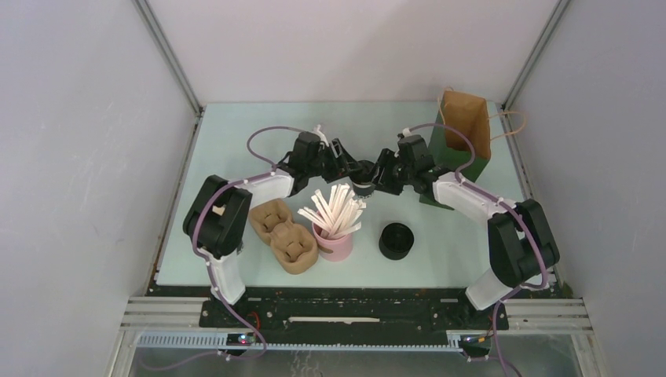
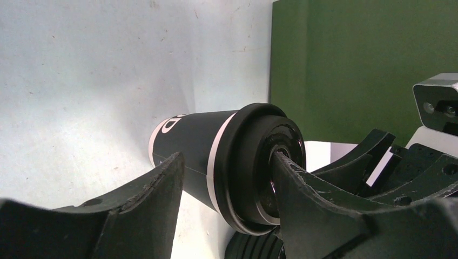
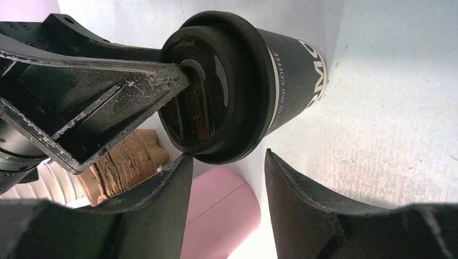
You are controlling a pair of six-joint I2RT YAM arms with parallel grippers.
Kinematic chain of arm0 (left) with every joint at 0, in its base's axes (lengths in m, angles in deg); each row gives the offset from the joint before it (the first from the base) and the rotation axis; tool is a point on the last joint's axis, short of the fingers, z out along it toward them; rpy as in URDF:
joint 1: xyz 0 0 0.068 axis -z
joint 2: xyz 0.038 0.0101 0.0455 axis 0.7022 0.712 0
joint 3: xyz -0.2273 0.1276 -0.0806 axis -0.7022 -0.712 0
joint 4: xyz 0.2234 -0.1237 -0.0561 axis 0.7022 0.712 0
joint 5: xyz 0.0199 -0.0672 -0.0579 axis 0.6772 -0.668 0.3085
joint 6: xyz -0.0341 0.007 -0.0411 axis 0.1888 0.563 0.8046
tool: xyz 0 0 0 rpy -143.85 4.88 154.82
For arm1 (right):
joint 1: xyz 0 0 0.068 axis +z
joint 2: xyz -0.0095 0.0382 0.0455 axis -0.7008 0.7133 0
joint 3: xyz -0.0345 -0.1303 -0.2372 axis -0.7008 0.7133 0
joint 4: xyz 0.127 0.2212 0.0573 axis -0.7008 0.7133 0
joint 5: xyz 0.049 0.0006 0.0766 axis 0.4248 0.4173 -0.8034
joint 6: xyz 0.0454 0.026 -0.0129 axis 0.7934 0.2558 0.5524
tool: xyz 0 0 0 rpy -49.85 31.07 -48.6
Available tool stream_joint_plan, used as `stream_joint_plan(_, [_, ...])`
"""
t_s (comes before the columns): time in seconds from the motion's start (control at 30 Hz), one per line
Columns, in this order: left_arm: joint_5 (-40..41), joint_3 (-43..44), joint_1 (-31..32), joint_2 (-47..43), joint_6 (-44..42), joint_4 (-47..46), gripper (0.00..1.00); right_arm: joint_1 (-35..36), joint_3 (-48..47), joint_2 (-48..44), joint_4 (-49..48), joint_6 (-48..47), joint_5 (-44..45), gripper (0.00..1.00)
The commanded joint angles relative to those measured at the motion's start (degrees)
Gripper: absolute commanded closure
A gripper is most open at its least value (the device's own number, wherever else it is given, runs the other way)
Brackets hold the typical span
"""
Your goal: Pack the takeout coffee
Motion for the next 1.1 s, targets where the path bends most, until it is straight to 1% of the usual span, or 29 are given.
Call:
stream_joint_plan(0.0, [1.4,-2.1,0.5,-1.0,-0.4,2.4,0.35,-1.8,-1.2,2.0,-4.5,-1.0,-1.6,0.41])
stream_joint_plan(0.23, [0.5,-1.4,0.6,-0.5,-0.5,2.5,0.35,-3.2,-1.4,2.5,-6.5,1.2,-0.8,0.4])
stream_joint_plan(0.33, [0.4,-1.7,0.7,-0.6,-0.5,2.5,0.35,-3.8,-2.1,2.9,-5.8,1.3,0.3,0.4])
stream_joint_plan(0.57, [-0.1,-0.6,1.7,-0.3,-0.2,2.5,0.35,-5.0,-2.4,3.9,-4.9,2.6,-0.7,0.41])
stream_joint_plan(0.7, [-0.1,0.5,2.2,0.2,0.5,2.5,0.35,-4.9,-2.4,3.9,-5.0,3.0,-1.4,0.46])
stream_joint_plan(0.83, [-0.1,1.7,2.3,0.9,1.0,2.5,0.36,-4.8,-2.4,4.1,-5.0,3.1,-0.9,0.45])
stream_joint_plan(1.0, [-0.2,3.2,2.6,1.9,1.1,2.6,0.36,-5.0,-2.4,6.3,-5.4,3.7,0.1,0.52])
stream_joint_plan(1.07, [-0.4,3.6,2.7,2.4,1.0,2.8,0.36,-5.0,-2.4,7.5,-6.0,3.9,0.4,0.59])
